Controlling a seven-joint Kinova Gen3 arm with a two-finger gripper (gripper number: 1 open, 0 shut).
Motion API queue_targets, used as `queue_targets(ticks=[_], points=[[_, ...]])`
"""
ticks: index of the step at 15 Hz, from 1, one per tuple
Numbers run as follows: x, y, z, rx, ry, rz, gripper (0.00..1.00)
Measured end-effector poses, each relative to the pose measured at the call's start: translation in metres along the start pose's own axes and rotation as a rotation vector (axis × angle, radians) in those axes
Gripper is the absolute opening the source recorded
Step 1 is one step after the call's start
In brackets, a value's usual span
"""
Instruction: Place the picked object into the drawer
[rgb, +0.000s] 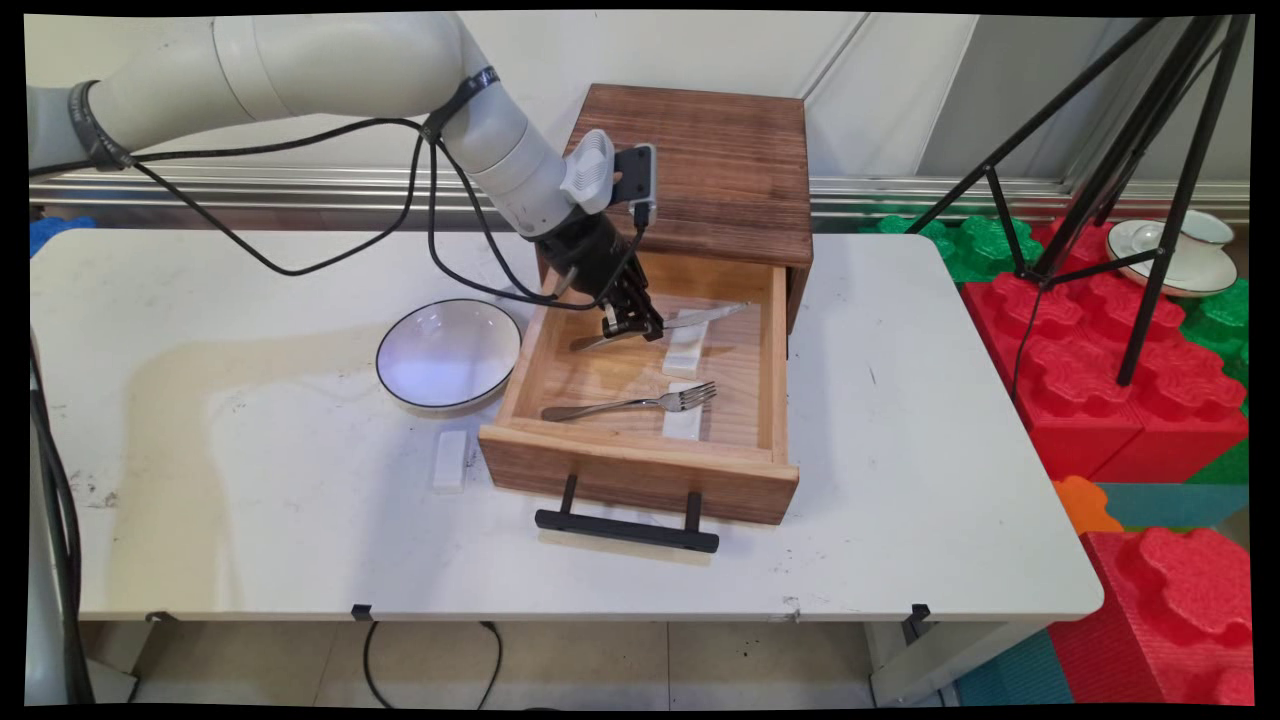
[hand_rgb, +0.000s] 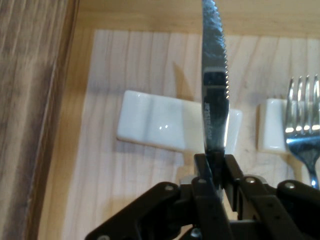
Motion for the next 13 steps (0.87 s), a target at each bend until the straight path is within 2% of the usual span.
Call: queue_targets(ticks=[5,6,13], points=[[-0.0071,-0.0045,0.0072,0.002,-0.015,-0.007,0.00],[-0.0080,-0.0053,0.0082,0.002,-0.016,-0.009,1.00],[-0.0098,-0.0088,0.0114,0.006,-0.009,-0.033,1.00]])
